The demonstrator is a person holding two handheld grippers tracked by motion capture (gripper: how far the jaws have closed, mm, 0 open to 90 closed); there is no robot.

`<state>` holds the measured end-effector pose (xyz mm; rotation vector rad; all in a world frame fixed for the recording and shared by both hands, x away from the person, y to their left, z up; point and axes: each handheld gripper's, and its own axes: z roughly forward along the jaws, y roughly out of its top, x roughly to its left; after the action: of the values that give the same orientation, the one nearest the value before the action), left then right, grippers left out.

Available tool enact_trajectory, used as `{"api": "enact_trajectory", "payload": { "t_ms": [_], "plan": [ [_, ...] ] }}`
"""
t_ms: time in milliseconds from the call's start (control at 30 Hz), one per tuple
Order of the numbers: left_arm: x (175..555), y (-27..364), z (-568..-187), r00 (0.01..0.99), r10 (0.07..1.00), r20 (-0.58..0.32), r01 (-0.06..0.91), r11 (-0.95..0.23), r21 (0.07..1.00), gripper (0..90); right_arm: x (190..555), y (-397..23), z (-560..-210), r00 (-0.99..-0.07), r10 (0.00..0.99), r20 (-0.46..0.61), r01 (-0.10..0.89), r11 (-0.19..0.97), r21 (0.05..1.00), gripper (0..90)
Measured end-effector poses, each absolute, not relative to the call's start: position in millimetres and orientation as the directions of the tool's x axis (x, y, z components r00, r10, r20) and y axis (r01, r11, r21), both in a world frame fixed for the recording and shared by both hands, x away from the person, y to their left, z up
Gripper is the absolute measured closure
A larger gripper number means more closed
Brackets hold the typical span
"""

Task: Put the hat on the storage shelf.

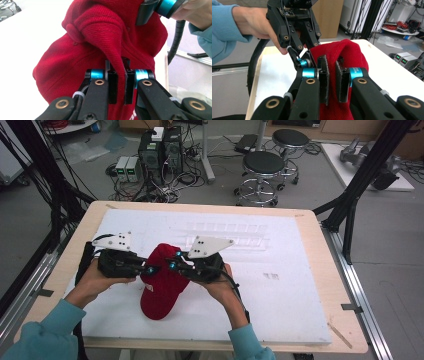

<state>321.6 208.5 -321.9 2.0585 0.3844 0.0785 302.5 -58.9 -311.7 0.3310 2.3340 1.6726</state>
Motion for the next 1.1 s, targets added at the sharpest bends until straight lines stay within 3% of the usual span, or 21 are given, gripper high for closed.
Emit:
{"api": "enact_trajectory", "payload": {
  "t_ms": [67,200,267,400,533,1100],
  "plan": [
    [320.9,208.3,-322.3,0.946,0.306,-0.103,0.239,-0.446,0.863,86.2,302.9,-58.9,-312.0,-0.942,0.328,-0.072,0.038,0.316,0.948,82.9],
    [319.1,207.3,-323.3,0.951,0.293,-0.098,0.228,-0.45,0.864,86.2,304.6,-59.9,-313.5,-0.947,0.315,-0.057,0.054,0.331,0.942,66.2],
    [318.8,206.3,-323.4,0.952,0.292,-0.094,0.223,-0.451,0.864,86.2,304.1,-57.7,-315.6,-0.94,0.336,-0.057,0.071,0.356,0.932,49.7],
    [319.6,207.7,-322.8,0.948,0.306,-0.092,0.228,-0.449,0.864,86.2,303.4,-54.1,-318.5,-0.935,0.35,-0.05,0.092,0.376,0.922,27.6],
    [319.5,210.1,-321.8,0.939,0.333,-0.09,0.238,-0.437,0.867,86.2,301.5,-56.9,-317.4,-0.924,0.379,-0.04,0.108,0.361,0.926,20.7],
    [321.6,205.6,-305.7,0.906,0.42,-0.061,0.229,-0.364,0.903,86.2,289.2,-103.5,-328.2,-0.866,0.5,0.011,0.194,0.314,0.929,20.8]
  ]
}}
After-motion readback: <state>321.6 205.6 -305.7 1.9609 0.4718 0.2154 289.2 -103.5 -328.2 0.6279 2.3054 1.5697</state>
